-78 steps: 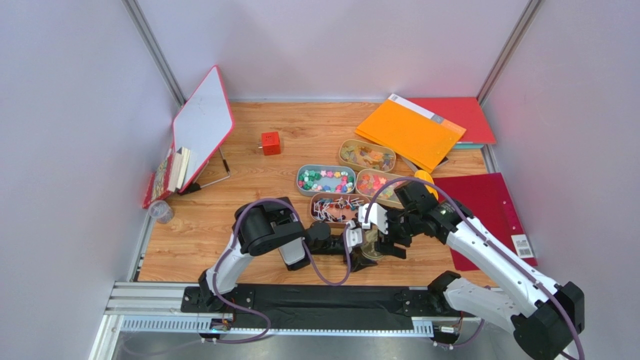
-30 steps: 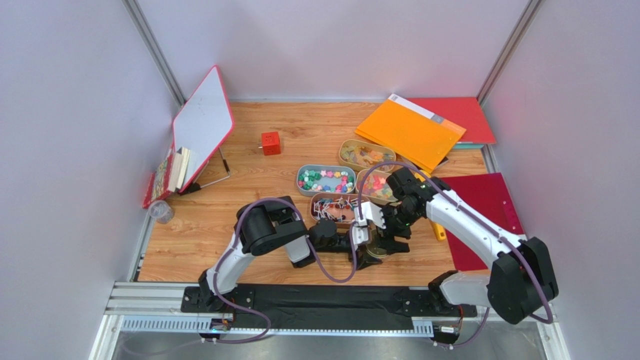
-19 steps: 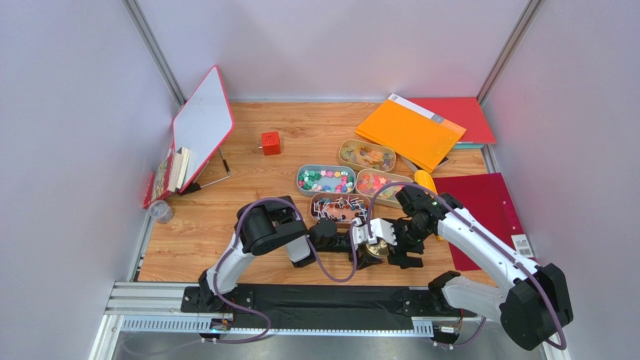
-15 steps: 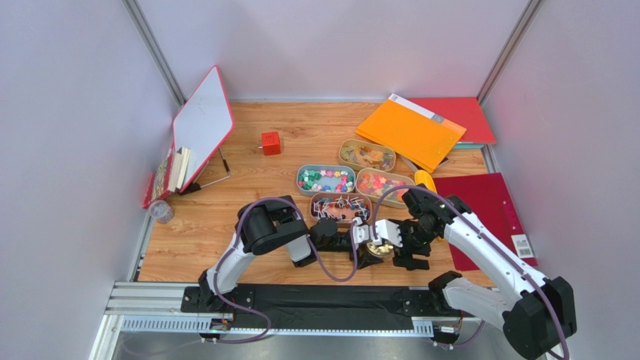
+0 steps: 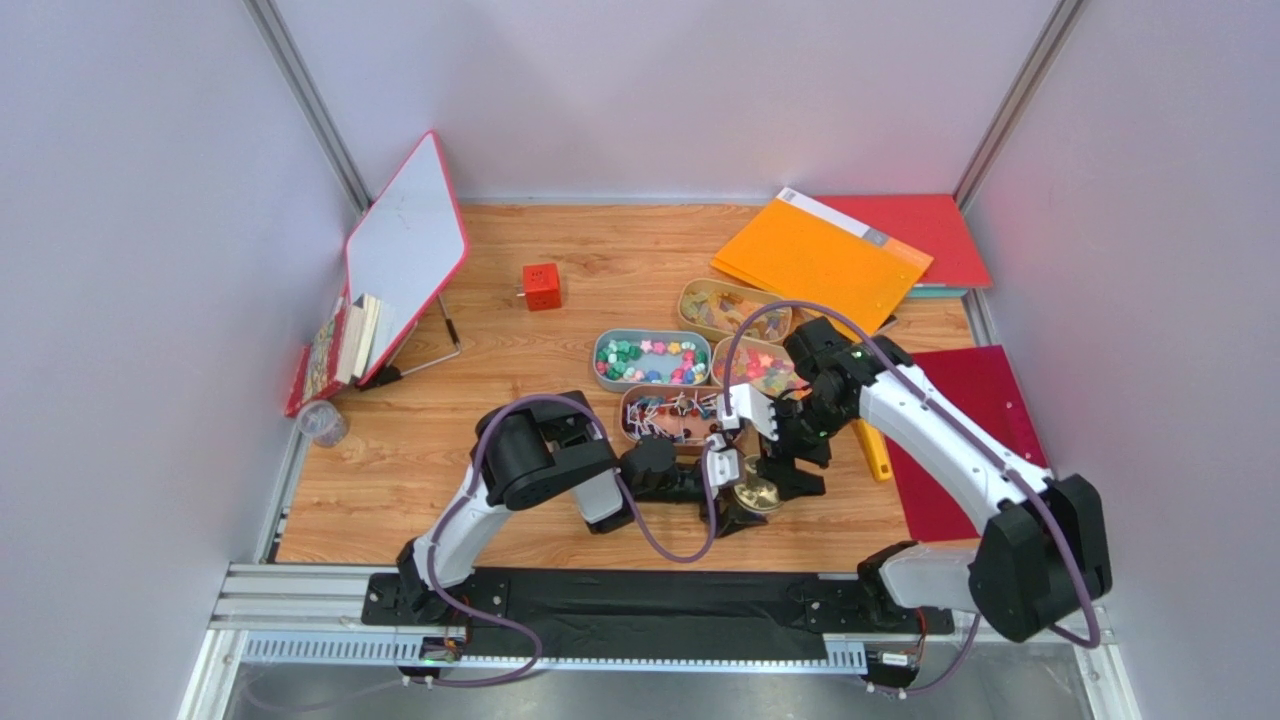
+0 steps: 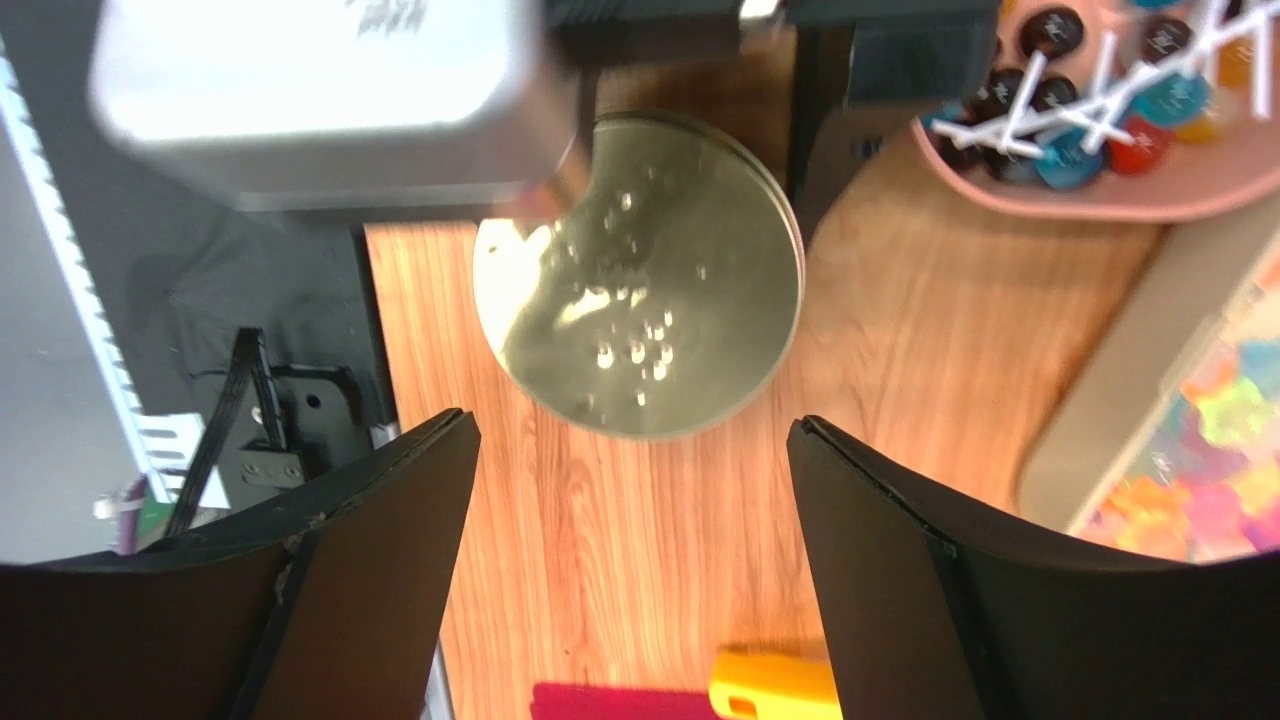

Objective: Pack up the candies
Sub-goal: Screw the bottle lid onto the packing bottle.

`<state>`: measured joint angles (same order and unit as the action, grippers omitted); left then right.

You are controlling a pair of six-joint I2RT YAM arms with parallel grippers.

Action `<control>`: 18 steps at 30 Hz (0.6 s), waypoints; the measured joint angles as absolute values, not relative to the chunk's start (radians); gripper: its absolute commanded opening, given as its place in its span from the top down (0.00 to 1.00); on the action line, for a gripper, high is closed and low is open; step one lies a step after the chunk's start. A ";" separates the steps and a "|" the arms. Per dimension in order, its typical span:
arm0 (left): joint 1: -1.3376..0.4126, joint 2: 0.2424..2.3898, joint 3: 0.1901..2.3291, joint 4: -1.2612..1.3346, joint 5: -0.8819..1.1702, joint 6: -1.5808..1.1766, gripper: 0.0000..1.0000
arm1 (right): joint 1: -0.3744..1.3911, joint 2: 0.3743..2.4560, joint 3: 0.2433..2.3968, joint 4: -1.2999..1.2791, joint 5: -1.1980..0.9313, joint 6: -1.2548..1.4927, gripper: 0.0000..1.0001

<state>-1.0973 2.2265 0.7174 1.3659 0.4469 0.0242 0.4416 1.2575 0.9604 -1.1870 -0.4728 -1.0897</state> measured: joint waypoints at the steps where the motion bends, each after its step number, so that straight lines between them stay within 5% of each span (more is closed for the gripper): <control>1: -1.097 2.226 0.719 1.365 0.447 0.024 1.00 | 0.442 1.284 0.967 -1.186 -0.485 -1.090 0.18; 18: -1.098 2.225 0.722 1.356 0.442 0.025 1.00 | 0.449 1.422 1.002 -1.132 -0.553 -1.096 0.18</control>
<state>-1.0977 2.2250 0.7223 1.3556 0.4423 0.0250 0.4488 1.4223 1.0019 -1.1316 -0.5526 -1.0962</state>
